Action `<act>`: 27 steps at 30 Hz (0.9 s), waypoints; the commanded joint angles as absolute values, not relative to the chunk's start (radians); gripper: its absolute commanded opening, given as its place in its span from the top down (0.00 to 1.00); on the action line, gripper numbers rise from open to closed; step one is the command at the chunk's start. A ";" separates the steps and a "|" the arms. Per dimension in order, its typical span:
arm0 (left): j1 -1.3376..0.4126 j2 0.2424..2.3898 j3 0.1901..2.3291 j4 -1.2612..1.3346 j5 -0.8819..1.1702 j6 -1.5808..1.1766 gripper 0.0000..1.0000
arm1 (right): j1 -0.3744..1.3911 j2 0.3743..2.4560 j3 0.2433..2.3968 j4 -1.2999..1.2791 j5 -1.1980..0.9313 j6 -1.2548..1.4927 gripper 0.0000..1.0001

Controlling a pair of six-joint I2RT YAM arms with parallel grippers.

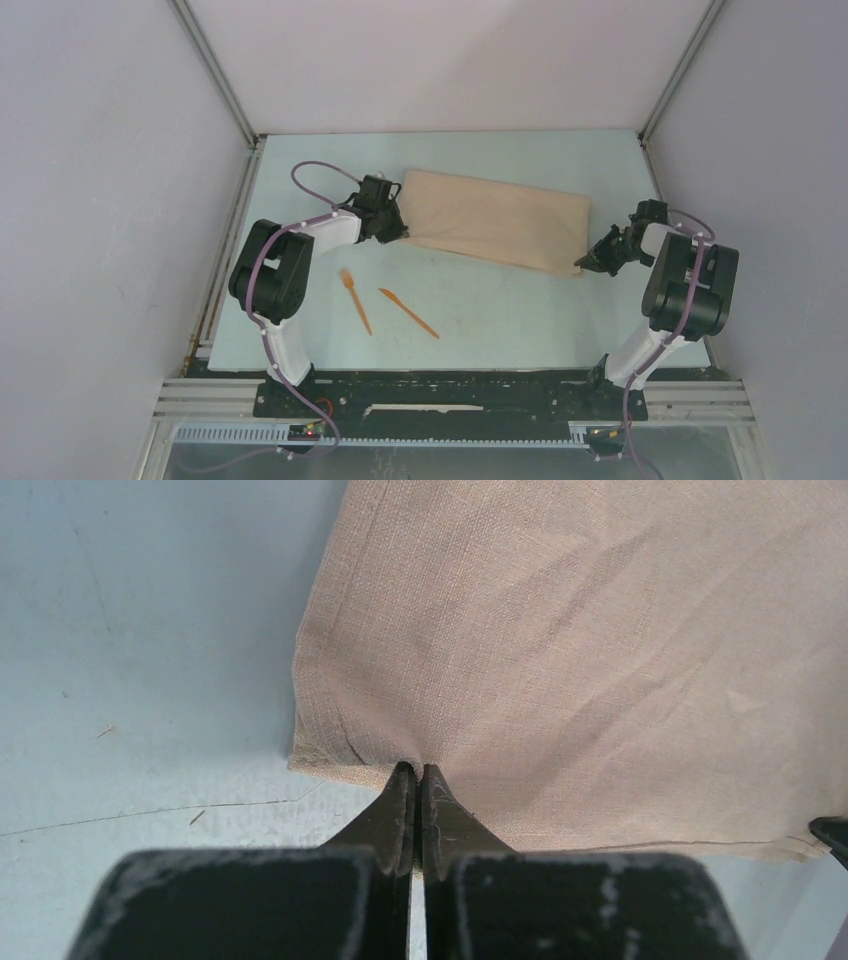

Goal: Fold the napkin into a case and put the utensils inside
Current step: Pick up the flattened napkin from the center of the board.

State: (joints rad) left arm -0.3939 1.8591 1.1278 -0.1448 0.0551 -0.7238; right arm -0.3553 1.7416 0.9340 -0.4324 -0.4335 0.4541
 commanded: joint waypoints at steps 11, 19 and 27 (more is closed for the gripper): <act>-0.395 1.873 1.163 -0.165 0.031 -0.692 1.00 | -0.374 1.660 0.904 -0.417 -0.399 0.428 1.00; -0.394 1.877 1.163 -0.166 0.028 -0.689 1.00 | -0.379 1.646 0.872 -0.405 -0.404 0.426 1.00; -0.395 1.889 1.169 -0.165 0.029 -0.691 1.00 | -0.378 1.592 0.849 -0.408 -0.417 0.424 1.00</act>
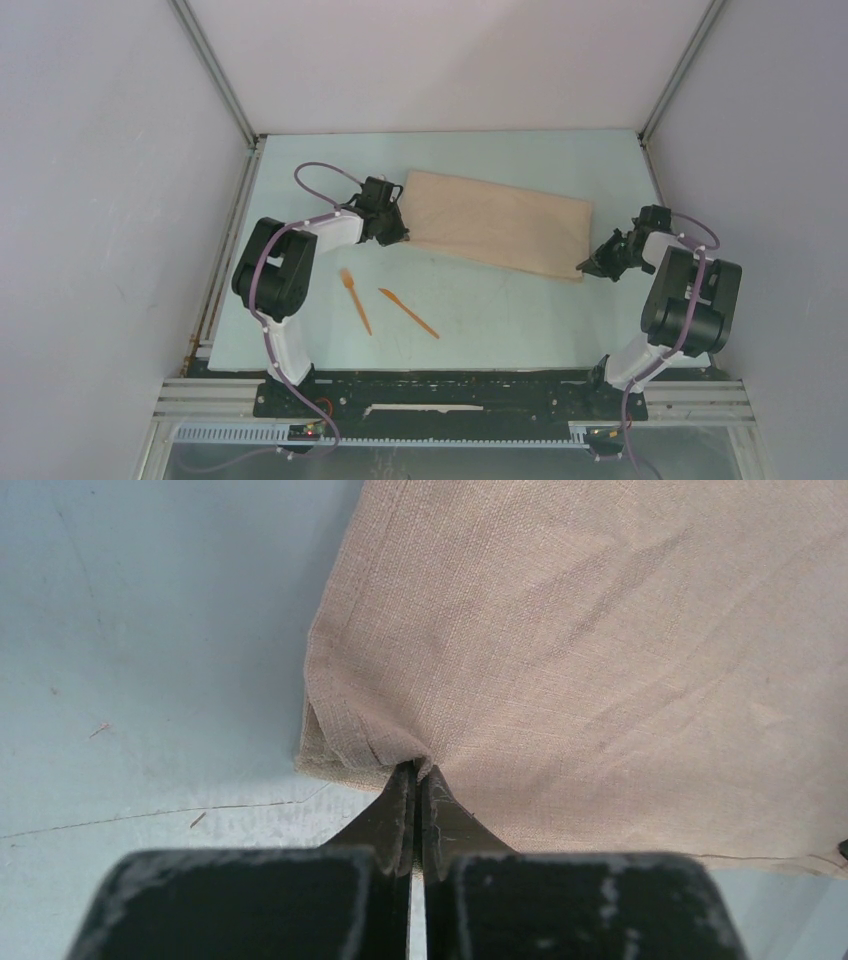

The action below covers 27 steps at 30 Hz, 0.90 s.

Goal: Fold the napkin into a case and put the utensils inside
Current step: Pick up the flattened napkin from the center of the board.

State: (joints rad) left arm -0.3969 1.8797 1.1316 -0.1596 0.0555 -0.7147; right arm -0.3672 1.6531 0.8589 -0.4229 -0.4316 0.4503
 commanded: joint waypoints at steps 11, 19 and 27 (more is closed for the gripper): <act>-0.395 1.898 1.169 -0.166 0.030 -0.689 1.00 | -0.387 1.606 0.811 -0.395 -0.420 0.420 1.00; -0.394 1.911 1.177 -0.170 0.029 -0.689 1.00 | -0.382 1.545 0.799 -0.427 -0.425 0.413 1.00; -0.396 1.919 1.178 -0.170 0.028 -0.689 1.00 | -0.383 1.547 0.762 -0.414 -0.425 0.412 1.00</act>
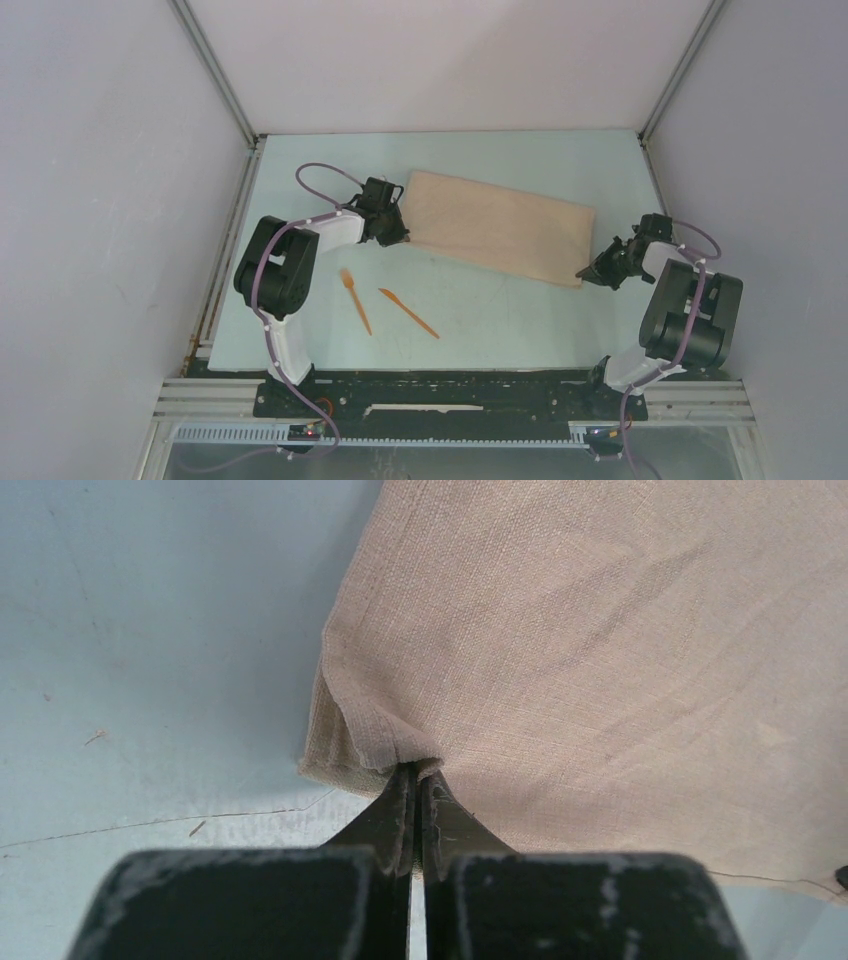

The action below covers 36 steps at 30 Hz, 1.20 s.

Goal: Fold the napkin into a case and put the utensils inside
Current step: Pick up the flattened napkin from the center of the board.

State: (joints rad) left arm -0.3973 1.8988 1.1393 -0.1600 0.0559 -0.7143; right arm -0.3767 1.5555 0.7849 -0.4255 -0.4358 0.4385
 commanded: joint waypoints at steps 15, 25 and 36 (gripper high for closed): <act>-0.402 1.871 1.195 -0.254 -0.074 -0.680 0.93 | -0.394 1.571 0.742 -0.387 -0.406 0.407 1.00; -0.406 1.721 1.173 -0.328 -0.162 -0.636 0.65 | -0.383 1.580 0.742 -0.379 -0.412 0.405 1.00; -0.312 1.769 1.242 -0.386 0.091 -0.570 0.37 | -0.382 1.555 0.742 -0.385 -0.423 0.399 1.00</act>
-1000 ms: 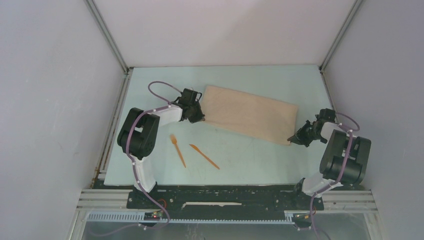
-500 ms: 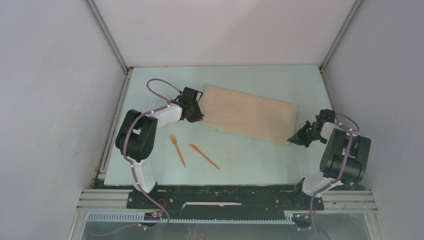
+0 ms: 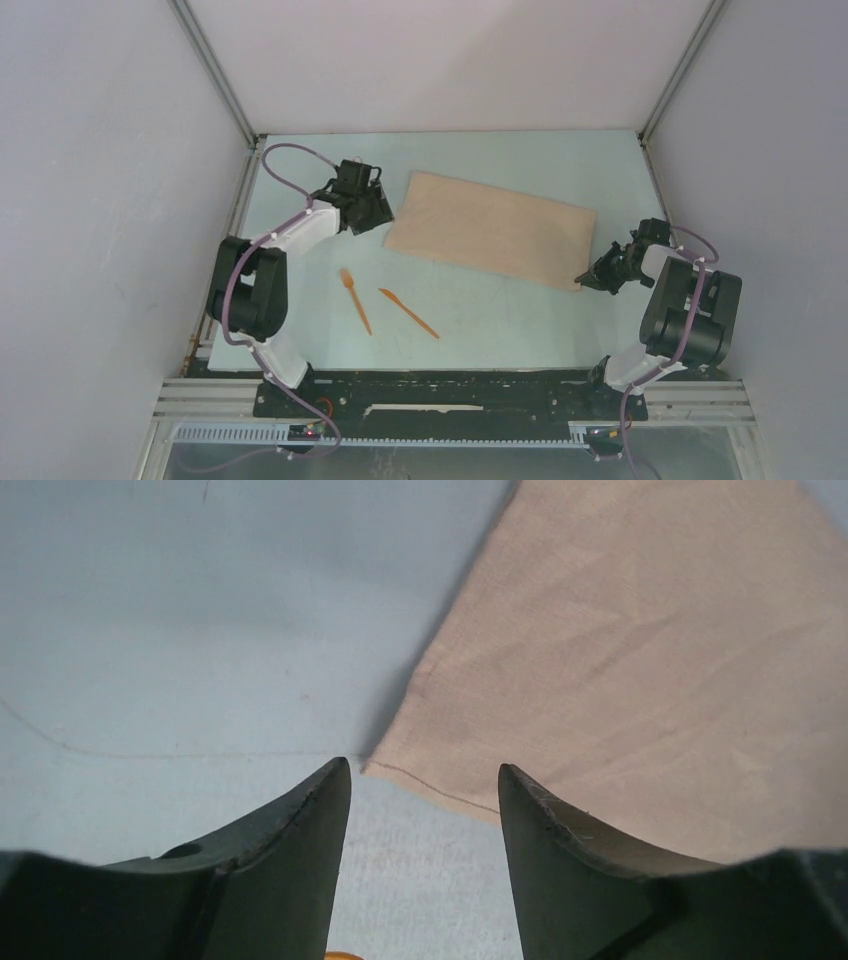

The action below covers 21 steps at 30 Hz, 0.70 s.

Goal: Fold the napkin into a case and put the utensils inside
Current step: Pick up the flattened napkin from the center of the board.

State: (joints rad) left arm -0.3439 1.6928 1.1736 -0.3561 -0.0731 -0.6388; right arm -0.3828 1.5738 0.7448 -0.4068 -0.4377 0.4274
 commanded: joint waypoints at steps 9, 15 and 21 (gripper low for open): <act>-0.314 1.861 1.248 -0.433 0.086 -0.492 0.45 | -0.387 1.553 0.742 -0.380 -0.431 0.397 1.00; -0.323 1.901 1.250 -0.437 0.079 -0.484 0.47 | -0.384 1.570 0.742 -0.370 -0.441 0.399 1.00; -0.341 1.907 1.227 -0.449 0.071 -0.481 0.49 | -0.383 1.568 0.742 -0.371 -0.444 0.398 1.00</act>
State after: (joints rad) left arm -0.3252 1.9030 1.2453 -0.4320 0.0650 -0.5072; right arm -0.3832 1.5738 0.7448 -0.3985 -0.4450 0.4232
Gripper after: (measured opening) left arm 0.516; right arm 0.008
